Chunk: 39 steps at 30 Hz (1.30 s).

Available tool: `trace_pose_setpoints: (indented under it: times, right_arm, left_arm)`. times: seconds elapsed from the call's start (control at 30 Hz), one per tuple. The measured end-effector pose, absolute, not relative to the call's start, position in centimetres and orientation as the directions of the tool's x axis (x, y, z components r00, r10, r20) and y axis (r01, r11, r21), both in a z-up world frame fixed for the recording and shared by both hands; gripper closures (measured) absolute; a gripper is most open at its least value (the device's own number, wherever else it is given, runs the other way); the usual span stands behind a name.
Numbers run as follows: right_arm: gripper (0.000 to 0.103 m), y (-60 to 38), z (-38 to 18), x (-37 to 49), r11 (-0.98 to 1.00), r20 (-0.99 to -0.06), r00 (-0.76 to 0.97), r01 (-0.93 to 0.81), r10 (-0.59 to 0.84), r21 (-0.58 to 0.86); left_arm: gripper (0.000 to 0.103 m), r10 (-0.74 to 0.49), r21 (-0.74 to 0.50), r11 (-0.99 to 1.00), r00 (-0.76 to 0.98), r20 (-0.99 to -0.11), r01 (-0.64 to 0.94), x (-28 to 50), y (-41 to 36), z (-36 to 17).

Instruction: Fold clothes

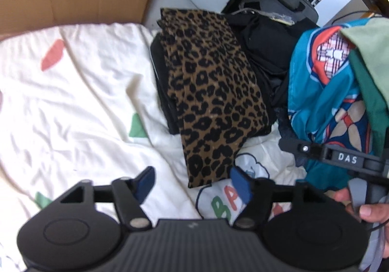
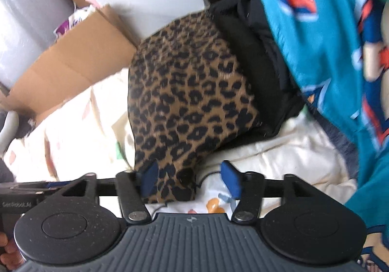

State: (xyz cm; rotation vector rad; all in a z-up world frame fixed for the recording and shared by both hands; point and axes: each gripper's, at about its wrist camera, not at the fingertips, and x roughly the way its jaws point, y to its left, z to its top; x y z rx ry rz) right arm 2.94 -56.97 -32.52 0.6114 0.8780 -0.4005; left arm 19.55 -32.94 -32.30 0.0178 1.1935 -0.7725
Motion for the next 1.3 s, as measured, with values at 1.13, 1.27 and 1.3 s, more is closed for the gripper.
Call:
trace_pose_setpoints:
  times: [1.13, 1.27, 1.3]
  right_arm:
    - [0.009, -55.3, -9.1, 0.7, 0.733, -0.823, 0.567, 0.573, -0.03, 0.368]
    - [0.006, -54.2, -6.3, 0.7, 0.749, -0.825, 0.565, 0.558, -0.028, 0.357]
    - [0.005, -53.8, -5.6, 0.8, 0.756, -0.824, 0.566, 0.551, -0.029, 0.352]
  left_arm:
    - [0.001, -0.287, -0.153, 0.921, 0.358, -0.889, 0.358, 19.4, -17.9, -3.3]
    - [0.001, -0.266, -0.128, 0.925, 0.367, -0.892, 0.358, 18.4, -15.6, -0.8]
    - [0.001, -0.258, -0.12, 0.926, 0.367, -0.894, 0.358, 18.2, -15.0, -0.3]
